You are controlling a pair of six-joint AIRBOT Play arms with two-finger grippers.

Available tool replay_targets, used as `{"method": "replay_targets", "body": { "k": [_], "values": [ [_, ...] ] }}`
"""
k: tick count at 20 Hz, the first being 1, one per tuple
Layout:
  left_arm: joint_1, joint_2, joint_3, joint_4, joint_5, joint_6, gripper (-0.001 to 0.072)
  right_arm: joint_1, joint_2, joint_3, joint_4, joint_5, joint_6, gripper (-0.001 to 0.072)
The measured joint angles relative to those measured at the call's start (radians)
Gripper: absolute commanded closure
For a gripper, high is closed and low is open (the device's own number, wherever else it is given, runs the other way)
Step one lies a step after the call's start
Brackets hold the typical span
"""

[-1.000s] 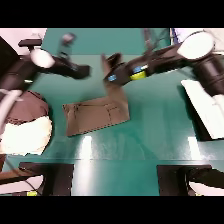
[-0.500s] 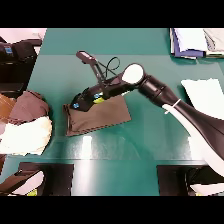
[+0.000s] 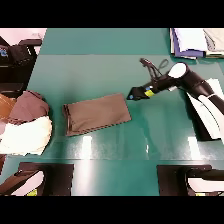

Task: Fold the shirts.

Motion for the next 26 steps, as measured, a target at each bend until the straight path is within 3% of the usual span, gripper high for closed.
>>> {"method": "replay_targets", "body": {
  "k": [4,8,9,11,13,19,26],
  "values": [
    [0.0,0.0,0.0,-0.026,-0.002,0.002,0.068,-0.057,-0.087,-0.077,0.088,0.001,-0.002,0.014],
    [0.0,0.0,-0.003,-0.035,-0.003,0.002,0.068,0.004,-0.216,-0.018,0.18,0.011,-0.012,0.0144],
    [0.0,0.0,-0.005,-0.036,-0.003,0.002,0.068,0.028,-0.25,0.014,0.199,0.017,-0.013,0.0229],
    [0.0,0.0,-0.007,-0.037,-0.006,0.005,0.068,0.074,-0.312,0.078,0.215,0.01,-0.016,0.0517],
    [0.0,0.0,-0.008,-0.041,-0.011,0.006,0.0681,0.116,-0.362,0.148,0.214,0.003,-0.017,0.0662],
    [0.0,-0.001,-0.008,-0.067,-0.051,0.01,0.0681,0.068,-0.338,0.285,0.151,-0.033,-0.015,0.0695],
    [-0.079,-0.001,-0.009,-0.093,-0.043,0.01,0.0681,-0.335,-0.121,0.323,-0.007,-0.043,0.049,0.0694]
  ]
}}
